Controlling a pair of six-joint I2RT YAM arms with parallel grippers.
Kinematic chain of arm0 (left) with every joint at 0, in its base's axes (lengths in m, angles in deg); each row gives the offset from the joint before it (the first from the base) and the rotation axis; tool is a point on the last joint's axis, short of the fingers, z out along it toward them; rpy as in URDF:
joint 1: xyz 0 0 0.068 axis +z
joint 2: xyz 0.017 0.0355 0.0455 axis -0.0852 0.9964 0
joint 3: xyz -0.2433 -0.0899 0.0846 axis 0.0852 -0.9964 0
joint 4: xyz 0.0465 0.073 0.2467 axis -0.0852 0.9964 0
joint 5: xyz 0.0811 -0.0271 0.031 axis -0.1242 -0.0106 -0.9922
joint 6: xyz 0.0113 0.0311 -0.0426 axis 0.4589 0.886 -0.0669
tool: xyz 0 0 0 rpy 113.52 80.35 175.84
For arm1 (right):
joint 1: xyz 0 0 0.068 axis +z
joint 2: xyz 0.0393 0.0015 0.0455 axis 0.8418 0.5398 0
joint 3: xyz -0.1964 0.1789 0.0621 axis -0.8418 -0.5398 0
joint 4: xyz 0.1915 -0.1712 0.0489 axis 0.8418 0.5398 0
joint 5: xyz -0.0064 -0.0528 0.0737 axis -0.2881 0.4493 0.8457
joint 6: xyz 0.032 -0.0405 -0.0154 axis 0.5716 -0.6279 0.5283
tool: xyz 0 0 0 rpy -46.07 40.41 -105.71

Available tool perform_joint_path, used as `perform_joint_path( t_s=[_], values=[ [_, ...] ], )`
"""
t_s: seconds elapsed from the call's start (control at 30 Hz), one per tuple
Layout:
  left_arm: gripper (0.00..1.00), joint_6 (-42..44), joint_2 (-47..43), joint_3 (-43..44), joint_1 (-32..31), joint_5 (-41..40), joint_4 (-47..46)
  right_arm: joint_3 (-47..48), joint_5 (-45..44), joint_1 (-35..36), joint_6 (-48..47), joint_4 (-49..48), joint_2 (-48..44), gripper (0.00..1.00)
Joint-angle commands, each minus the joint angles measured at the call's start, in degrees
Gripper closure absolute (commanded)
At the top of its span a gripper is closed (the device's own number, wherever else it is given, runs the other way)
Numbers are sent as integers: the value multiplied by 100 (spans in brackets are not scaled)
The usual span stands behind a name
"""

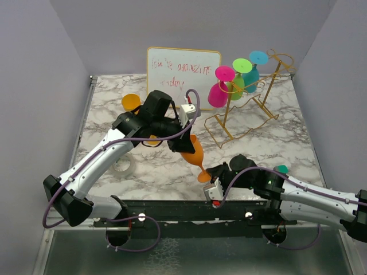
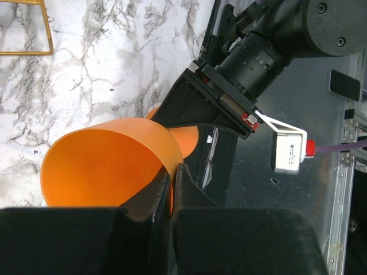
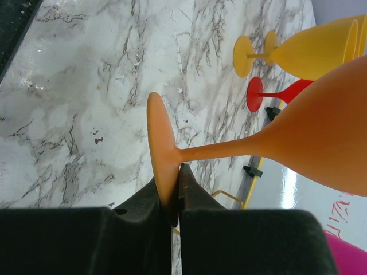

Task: Take the wine glass off the wine glass rack
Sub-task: Place the wine glass at the center of the board.

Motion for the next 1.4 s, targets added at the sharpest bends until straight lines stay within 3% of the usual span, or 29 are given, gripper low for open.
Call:
perform_joint_path(
  t_s=[0.0,0.3,0.53,0.7,0.8,0.9,1.1,1.37],
  values=[
    [100,33,54,-12,-149,192,246,-38,-339,-4,109,-341,-90,89],
    [100,-37,-58,73,-165,-348,244,-75,-322,0,134,-349,-150,78],
    [100,-114,-131,75,-165,-806,251,-124,-191,2,316,-286,-392,61],
    [100,-194,-256,97,-168,-1583,337,-183,-62,-3,638,-279,-682,56],
    [100,-454,-410,98,-170,-2441,513,-66,-100,1,1187,-216,-831,52],
    [100,-595,-559,52,-169,-2726,659,59,-226,-4,1812,-197,-975,51],
    [100,-1259,-804,-30,-169,-4047,1015,349,-853,-1,3778,-562,-1116,42],
    [100,-1769,-1238,56,-167,-5729,1478,824,-2298,-4,6307,-437,-1046,37]
  ],
)
